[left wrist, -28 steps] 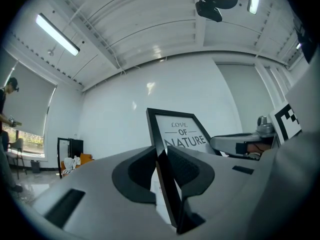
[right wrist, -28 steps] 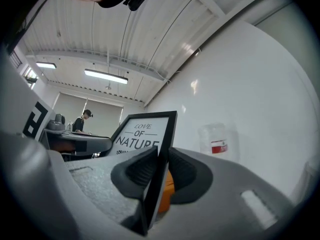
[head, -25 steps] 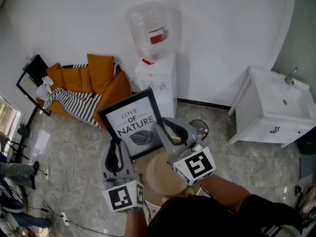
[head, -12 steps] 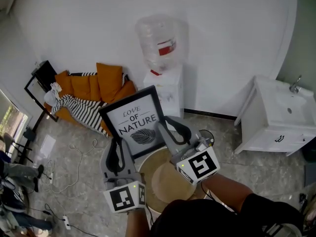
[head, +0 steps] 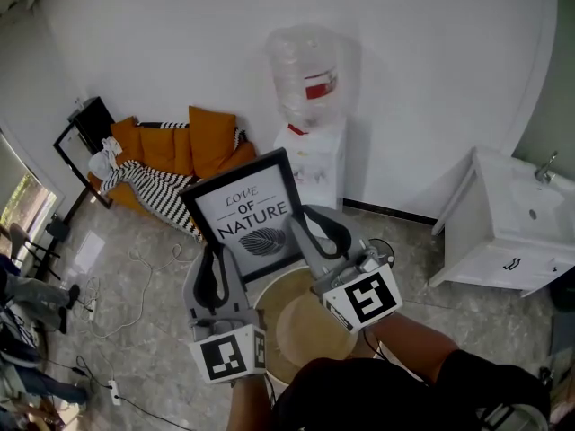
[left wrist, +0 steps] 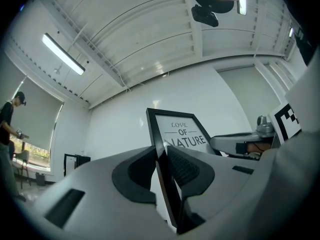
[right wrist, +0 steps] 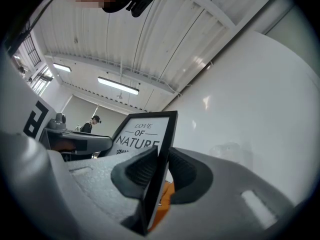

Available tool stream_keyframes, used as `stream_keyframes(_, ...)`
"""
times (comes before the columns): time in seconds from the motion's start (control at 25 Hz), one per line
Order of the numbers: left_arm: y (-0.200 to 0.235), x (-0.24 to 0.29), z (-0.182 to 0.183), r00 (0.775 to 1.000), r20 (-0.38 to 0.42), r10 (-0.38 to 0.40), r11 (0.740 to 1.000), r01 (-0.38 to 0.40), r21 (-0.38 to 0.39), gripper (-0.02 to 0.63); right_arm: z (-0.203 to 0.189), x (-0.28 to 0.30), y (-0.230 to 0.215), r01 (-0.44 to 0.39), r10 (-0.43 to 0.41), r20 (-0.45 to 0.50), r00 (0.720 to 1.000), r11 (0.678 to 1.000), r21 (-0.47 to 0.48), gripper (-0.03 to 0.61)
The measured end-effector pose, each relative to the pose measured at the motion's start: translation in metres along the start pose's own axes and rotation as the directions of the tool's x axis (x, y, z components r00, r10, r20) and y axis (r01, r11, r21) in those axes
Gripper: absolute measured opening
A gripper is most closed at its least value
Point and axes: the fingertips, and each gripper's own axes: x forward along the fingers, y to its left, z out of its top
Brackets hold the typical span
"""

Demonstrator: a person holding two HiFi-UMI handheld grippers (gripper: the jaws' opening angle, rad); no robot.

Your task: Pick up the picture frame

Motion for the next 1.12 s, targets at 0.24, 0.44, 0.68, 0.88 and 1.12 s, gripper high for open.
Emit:
stream_keyframes(0.24, 0.002, 0.002, -0.002, 1.0, -0.009, -0.004, 1.0, 0.003, -0.017, 0.084, 0.002, 0.0, 0.002, 0.01, -0.01, -0.019, 1.0, 1.0, -0.023, 0.066)
stream_keyframes(0.44, 0.002, 0.002, -0.001, 1.0, -0.014, -0.021, 0.999, 0.021, -0.029, 0.084, 0.004, 0.0, 0.003, 0.038, -0.039, -0.04, 0.998, 0.999, -0.027, 0.064)
stream_keyframes(0.68, 0.004, 0.005, -0.007, 1.0, -0.018, -0.025, 0.999, 0.024, -0.032, 0.084, 0.0, 0.002, 0.005, 0.041, -0.042, -0.049, 0.998, 0.999, -0.015, 0.064)
stream_keyframes(0.88, 0.003, 0.004, -0.008, 1.0, -0.02, -0.021, 0.999, 0.021, -0.028, 0.084, -0.002, 0.001, 0.005, 0.036, -0.037, -0.052, 0.998, 0.999, -0.005, 0.065)
stream_keyframes(1.12, 0.004, 0.006, -0.011, 1.0, -0.021, -0.019, 1.0, 0.018, -0.018, 0.084, -0.005, 0.003, 0.005, 0.036, -0.036, -0.047, 0.998, 0.999, -0.003, 0.066)
